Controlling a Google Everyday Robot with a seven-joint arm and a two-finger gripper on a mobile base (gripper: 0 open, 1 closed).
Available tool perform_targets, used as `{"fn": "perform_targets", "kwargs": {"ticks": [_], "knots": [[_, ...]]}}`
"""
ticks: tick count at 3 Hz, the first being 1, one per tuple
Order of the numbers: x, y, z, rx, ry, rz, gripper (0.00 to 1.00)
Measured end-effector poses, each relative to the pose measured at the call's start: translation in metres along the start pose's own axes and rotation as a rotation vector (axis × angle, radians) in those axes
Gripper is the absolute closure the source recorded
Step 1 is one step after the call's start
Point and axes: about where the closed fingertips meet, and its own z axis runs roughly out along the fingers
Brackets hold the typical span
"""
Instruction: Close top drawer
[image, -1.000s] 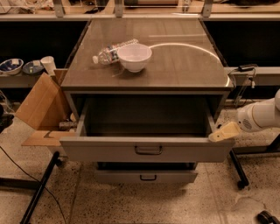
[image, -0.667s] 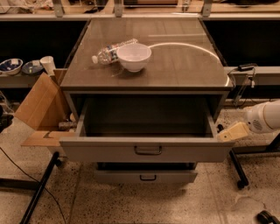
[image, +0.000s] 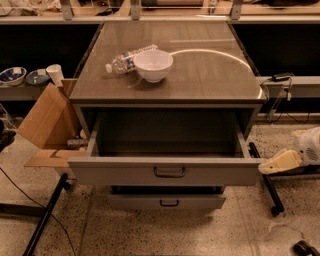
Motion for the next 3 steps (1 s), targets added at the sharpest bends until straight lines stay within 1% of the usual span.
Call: {"fn": "perform_targets", "kwargs": {"ticks": [1, 2, 3], "knots": [[0.013, 0.006, 0.005, -0.015, 0.02, 0.008, 0.0], [0.026, 0.013, 0.019, -0.036, 0.046, 0.018, 0.0], [0.039, 0.017, 0.04, -0.057, 0.073, 0.016, 0.0]]}}
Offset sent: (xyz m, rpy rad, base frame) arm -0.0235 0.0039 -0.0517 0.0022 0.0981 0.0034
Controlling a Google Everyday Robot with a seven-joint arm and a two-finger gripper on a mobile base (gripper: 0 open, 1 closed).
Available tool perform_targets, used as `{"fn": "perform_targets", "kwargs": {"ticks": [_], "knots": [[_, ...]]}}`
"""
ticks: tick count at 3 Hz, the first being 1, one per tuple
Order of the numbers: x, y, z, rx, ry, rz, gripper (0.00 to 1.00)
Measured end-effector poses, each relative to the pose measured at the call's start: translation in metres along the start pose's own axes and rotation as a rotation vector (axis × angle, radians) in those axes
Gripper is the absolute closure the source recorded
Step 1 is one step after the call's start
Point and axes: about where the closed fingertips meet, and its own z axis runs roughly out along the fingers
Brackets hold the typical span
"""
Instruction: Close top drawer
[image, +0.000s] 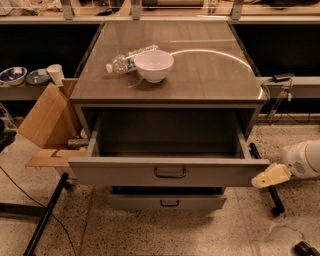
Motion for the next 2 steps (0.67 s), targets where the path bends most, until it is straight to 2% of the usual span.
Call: {"fn": "perform_targets", "kwargs": {"ticks": [2], "knots": [[0.003, -0.013, 0.03, -0.019, -0.002, -0.006, 0.0]]}}
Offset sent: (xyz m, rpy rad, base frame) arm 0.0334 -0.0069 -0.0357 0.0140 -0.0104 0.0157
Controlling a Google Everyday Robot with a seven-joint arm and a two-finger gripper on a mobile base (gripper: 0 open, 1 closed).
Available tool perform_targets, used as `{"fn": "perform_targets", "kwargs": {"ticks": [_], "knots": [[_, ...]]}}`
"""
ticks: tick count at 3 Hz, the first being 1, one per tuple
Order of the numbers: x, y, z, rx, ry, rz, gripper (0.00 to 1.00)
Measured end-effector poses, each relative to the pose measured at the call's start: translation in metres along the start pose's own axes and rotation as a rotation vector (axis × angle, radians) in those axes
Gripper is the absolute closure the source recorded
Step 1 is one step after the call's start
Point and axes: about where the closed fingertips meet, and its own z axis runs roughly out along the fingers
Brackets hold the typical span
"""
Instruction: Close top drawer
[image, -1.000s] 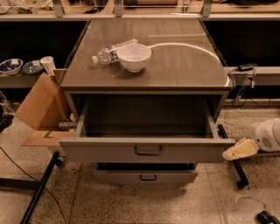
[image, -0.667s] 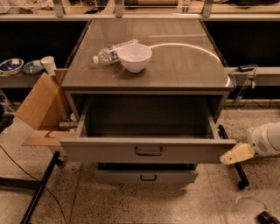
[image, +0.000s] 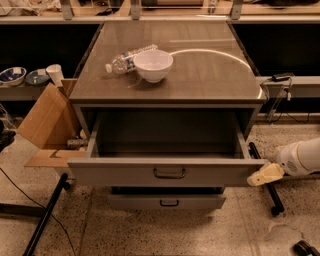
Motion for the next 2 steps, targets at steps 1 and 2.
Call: {"fn": "perform_targets", "kwargs": {"ticks": [1, 2], "knots": [[-0.007, -0.012, 0.007, 0.007, -0.021, -0.001, 0.0], [-0.02, -0.022, 0.007, 0.022, -0.049, -0.006, 0.0]]}}
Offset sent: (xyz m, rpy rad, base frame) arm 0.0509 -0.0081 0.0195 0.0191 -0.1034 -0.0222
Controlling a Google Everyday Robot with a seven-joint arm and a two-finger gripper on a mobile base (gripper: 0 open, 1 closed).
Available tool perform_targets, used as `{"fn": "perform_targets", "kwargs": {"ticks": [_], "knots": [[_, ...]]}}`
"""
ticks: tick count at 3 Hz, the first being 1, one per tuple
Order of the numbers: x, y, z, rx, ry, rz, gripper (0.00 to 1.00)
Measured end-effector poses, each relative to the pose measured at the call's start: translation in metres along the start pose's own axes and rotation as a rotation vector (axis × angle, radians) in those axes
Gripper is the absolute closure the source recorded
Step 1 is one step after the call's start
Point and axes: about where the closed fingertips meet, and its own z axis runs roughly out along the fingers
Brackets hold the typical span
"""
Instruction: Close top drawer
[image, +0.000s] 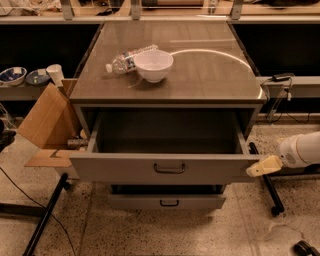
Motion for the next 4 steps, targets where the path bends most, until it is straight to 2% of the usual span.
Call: {"fn": "perform_targets", "kwargs": {"ticks": [2, 4], "knots": [[-0.043, -0.014, 0.003, 0.035, -0.057, 0.001, 0.0], [-0.066, -0.018, 0.028, 0.028, -0.071, -0.009, 0.0]]}}
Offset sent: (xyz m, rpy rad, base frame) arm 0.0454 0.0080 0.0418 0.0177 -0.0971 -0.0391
